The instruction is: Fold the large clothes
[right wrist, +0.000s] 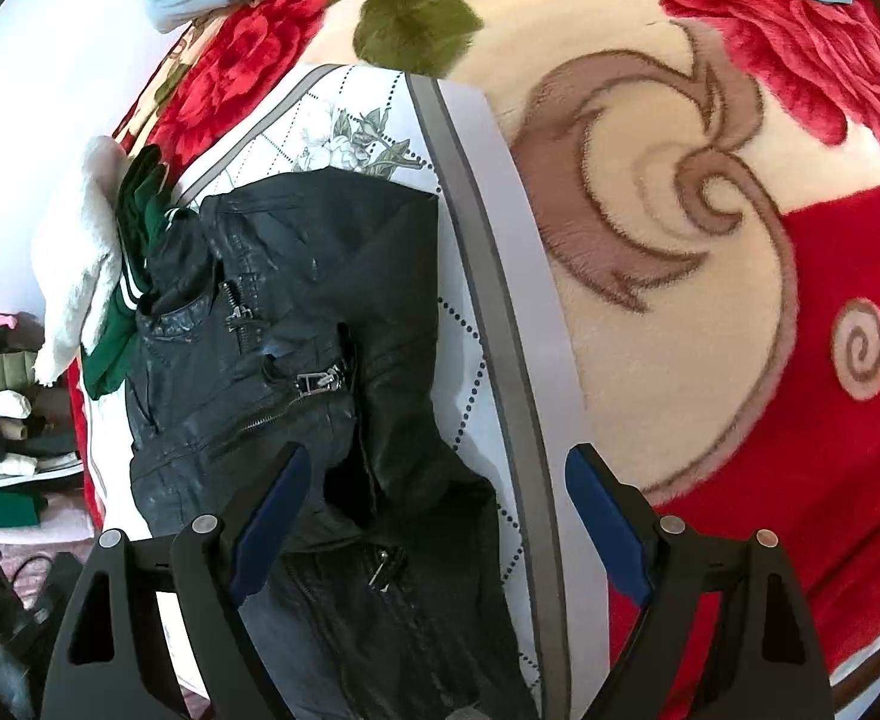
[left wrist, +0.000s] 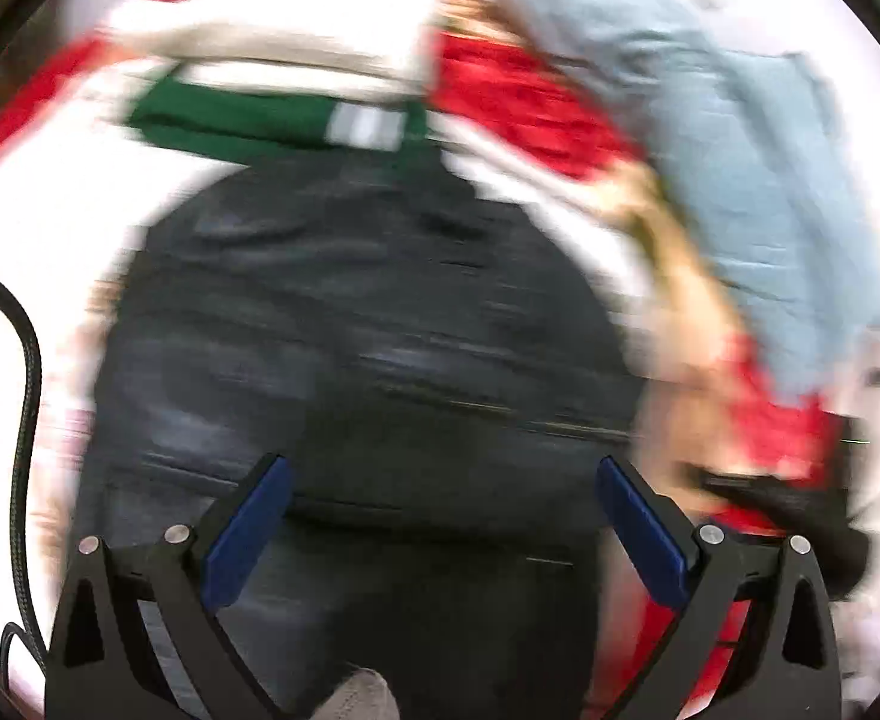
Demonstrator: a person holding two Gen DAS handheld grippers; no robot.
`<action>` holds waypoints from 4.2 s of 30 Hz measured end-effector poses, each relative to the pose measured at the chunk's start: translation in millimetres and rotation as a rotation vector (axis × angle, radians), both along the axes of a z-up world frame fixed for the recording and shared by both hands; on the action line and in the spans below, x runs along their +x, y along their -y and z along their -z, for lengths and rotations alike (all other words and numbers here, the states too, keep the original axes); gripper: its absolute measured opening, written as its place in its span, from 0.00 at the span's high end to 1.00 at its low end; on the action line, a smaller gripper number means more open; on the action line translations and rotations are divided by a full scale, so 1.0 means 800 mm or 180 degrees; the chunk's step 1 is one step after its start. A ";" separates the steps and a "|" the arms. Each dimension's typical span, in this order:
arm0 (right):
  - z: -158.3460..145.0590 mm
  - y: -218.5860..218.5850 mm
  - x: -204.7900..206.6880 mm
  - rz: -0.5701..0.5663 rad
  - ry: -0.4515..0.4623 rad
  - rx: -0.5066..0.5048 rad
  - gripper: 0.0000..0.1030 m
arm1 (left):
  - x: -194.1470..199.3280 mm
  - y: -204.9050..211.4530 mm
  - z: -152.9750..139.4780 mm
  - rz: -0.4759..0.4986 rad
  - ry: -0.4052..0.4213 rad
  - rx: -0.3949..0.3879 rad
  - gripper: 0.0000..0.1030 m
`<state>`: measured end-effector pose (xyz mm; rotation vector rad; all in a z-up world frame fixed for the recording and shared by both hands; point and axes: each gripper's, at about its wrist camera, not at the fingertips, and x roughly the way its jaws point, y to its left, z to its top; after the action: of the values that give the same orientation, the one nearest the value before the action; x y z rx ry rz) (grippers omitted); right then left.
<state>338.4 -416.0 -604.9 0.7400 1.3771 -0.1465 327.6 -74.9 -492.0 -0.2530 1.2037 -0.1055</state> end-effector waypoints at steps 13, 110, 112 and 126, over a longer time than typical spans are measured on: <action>0.092 -0.058 0.059 -0.0416 -0.0074 0.0414 0.27 | 0.065 -0.133 0.132 -0.0336 -0.0136 0.1561 0.00; 0.011 0.112 -0.027 -0.1523 -0.0558 -0.0333 0.31 | -0.192 0.382 0.162 0.1026 -0.0822 0.3165 0.00; 0.009 0.114 -0.025 -0.1530 -0.0542 -0.0342 0.31 | -0.184 0.372 0.160 0.0904 -0.0792 0.3198 0.00; 0.030 0.086 -0.025 -0.1673 -0.0568 -0.0270 0.31 | -0.179 0.331 0.167 0.0807 -0.0752 0.2818 0.46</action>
<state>318.6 -484.5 -629.0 0.2808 1.6807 0.1471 184.3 -339.5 -626.0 0.6786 1.4006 0.2456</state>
